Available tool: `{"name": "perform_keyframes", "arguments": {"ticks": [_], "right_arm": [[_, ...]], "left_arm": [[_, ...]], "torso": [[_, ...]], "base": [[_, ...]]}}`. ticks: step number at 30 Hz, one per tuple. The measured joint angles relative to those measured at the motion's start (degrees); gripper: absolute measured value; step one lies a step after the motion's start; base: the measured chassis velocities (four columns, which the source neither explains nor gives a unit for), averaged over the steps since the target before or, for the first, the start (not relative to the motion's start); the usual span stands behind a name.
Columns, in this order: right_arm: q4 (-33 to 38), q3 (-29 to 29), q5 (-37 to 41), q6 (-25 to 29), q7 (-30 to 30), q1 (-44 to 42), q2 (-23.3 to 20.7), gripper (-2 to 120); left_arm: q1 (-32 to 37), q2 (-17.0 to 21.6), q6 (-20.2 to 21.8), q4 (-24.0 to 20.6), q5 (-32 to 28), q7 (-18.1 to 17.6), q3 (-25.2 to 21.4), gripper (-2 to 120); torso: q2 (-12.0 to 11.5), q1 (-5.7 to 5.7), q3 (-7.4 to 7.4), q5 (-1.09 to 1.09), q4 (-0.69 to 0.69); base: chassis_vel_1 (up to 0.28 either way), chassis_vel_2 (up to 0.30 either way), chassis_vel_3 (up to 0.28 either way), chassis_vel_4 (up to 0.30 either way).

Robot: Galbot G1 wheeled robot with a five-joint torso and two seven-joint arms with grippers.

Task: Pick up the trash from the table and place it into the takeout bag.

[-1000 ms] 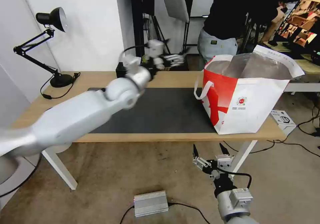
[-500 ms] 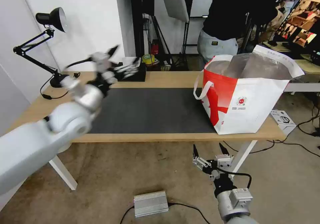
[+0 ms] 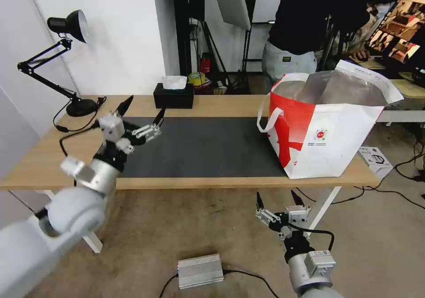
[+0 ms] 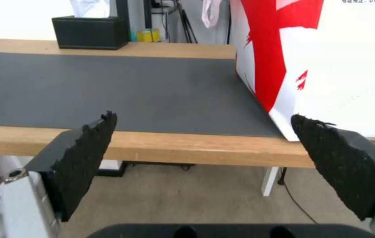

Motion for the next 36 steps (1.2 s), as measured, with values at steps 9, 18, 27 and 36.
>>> {"name": "perform_keyframes", "arguments": {"ticks": [9,18,27,36], "right_arm": [[0.0,0.0,0.0,0.0,0.0,0.0,0.0,100],[0.0,0.0,0.0,0.0,0.0,0.0,0.0,100],[0.0,0.0,0.0,0.0,0.0,0.0,0.0,100],[0.0,0.0,0.0,0.0,0.0,0.0,0.0,100]], "left_arm": [[21.2,-16.5,-2.7,-4.3,16.0,1.2,-13.1,100],[30.1,-26.3,-6.4,-6.2,27.5,2.1,-17.5,100],[34.3,-29.8,-8.4,-8.0,32.9,2.0,-19.0,100],[38.3,-35.3,-10.6,-7.4,38.4,1.0,-15.8,100]], "torso": [[0.0,0.0,0.0,0.01,0.01],[0.0,-0.01,0.0,0.03,0.0],[0.0,-0.01,0.0,0.02,-0.01],[0.0,0.0,0.0,0.02,0.0]], "base": [[0.0,0.0,0.0,0.0],[0.0,0.0,0.0,0.0],[0.0,0.0,0.0,0.0],[0.0,0.0,0.0,0.0]]}}
